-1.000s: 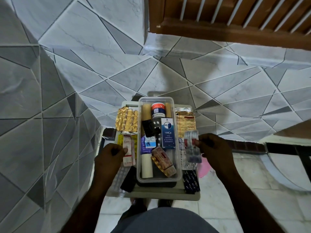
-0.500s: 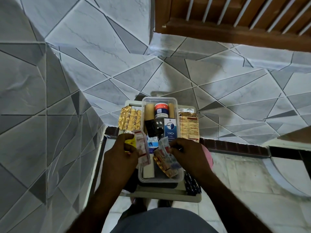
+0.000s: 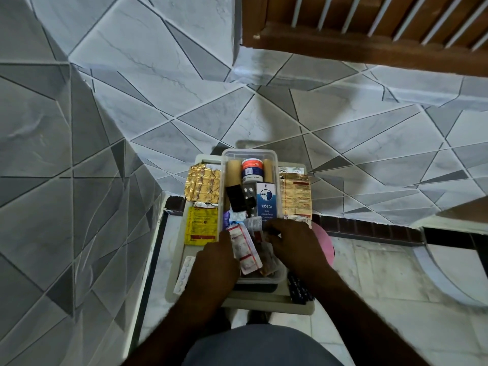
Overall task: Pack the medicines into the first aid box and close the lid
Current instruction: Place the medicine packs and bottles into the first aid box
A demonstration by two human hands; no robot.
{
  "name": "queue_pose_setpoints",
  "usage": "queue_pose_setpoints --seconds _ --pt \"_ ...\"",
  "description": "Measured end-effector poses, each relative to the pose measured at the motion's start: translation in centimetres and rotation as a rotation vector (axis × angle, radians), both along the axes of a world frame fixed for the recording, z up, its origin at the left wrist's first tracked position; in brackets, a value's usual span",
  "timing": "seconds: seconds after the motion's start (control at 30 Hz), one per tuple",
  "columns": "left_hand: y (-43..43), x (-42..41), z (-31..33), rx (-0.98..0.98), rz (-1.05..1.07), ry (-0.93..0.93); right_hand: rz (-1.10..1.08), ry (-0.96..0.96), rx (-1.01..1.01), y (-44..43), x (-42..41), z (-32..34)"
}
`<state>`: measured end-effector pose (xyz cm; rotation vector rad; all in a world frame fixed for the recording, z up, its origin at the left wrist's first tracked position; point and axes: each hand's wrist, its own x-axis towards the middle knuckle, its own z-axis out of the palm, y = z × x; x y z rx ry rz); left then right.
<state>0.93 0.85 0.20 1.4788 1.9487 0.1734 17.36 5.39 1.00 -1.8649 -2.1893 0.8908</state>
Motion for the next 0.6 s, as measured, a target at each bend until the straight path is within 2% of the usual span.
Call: queue_pose_setpoints --seconds 0.13,0.27,0.4,0.5,0.6 --pt "0.1 0.7 0.6 0.076 -0.177 0.084 0.082 -0.065 0.120 -0.5 -0.3 -0.6" --pt "0.0 0.6 -0.6 0.013 -0.281 0.229 0.224 -0.193 0.129 -0.8 -0.8 -2.0" --pt "-0.3 0.5 -1.6 0.045 -0.323 0.268 0.249 -0.217 0.113 -0.8 -0.8 -2.9" --pt "-0.3 0.5 -2.1 0.080 -0.316 0.247 0.236 -0.138 0.099 -0.5 -0.5 -2.5" --pt "-0.2 -0.2 -1.8 0.122 -0.185 0.107 0.065 0.063 0.055 0.2 1.0 -1.0"
